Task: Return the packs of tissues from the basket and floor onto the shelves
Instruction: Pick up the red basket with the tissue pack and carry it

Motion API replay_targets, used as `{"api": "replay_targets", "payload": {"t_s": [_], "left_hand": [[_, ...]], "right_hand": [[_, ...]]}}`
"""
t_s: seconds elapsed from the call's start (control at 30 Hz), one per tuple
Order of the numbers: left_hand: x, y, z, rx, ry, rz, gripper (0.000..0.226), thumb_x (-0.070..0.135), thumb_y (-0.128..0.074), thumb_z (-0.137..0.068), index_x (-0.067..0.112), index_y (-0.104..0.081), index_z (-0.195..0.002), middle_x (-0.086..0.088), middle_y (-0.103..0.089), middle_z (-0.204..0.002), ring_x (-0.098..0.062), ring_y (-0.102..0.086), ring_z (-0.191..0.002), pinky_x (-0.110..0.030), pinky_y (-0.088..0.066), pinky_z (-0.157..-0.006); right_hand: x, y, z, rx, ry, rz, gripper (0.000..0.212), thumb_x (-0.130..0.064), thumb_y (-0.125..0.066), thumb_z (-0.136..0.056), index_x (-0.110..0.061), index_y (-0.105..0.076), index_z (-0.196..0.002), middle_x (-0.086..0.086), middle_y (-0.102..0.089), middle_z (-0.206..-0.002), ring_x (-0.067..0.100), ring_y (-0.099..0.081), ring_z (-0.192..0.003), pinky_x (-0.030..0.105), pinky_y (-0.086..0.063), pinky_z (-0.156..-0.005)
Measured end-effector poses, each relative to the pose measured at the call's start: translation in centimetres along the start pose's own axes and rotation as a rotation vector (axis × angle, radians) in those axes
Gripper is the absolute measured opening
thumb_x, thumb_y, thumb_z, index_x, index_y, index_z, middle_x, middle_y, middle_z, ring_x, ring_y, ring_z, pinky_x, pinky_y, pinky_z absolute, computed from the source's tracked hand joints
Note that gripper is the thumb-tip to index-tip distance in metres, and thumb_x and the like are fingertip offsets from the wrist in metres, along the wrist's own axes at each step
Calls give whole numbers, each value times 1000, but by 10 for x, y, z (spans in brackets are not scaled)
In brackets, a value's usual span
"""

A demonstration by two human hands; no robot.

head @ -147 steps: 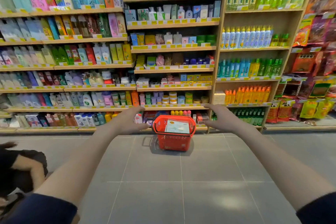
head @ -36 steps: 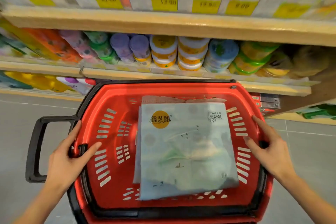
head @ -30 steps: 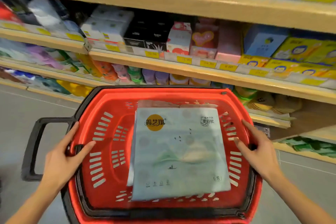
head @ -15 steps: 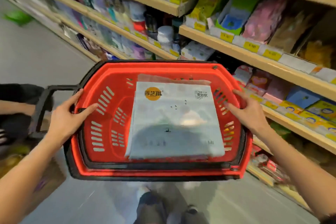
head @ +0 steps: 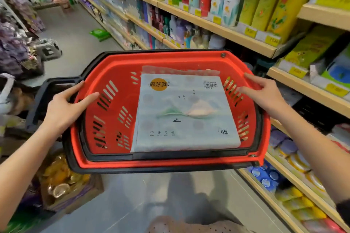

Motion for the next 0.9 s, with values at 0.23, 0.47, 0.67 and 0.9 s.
{"api": "replay_targets", "payload": {"t_s": [0.23,0.47,0.67,0.9], "left_hand": [[-13,15,-84,107,59,9,75,69,-70,-57,41,-53,-125,1,-60,-126,-10,-53,-114,-29,-38,-100],[-18,8,-174,242,150,-15,65,55,-71,-68,34,-54,-128,-5,-56,-133,-16,-48,-124,-26,-33,-97],[-29,18,-247,348,227,45,71,61,-73,-59,41,-53,-124,-3,-60,-125,-10,-53,-111,-30,-40,-97],[-63,41,-380,398,263,33,75,60,-73,-60,32,-56,-127,-4,-59,-129,-7,-46,-109,-32,-38,-96]], "right_hand": [[-44,-75,-123,-107,69,-109,65,-31,-78,-68,-24,-54,-128,-9,-64,-106,-13,-61,-74,11,-51,-72],[-100,-148,-278,-242,146,-123,63,-32,-79,-67,-27,-56,-126,-8,-68,-98,-3,-64,-71,27,-54,-78],[-176,-216,-392,-294,272,-110,56,-19,-74,-74,-15,-55,-126,-9,-55,-103,-29,-45,-60,-7,-33,-54],[-224,-328,-509,-353,288,-111,59,-25,-78,-69,-23,-57,-124,-10,-64,-95,-19,-55,-58,3,-43,-52]]}}
Point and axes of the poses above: each hand's wrist, its own z-axis away from the middle knuckle, its own y-axis out of the back of the hand, x = y × z, the point moved 10 cm from there along -z, towards the middle knuckle
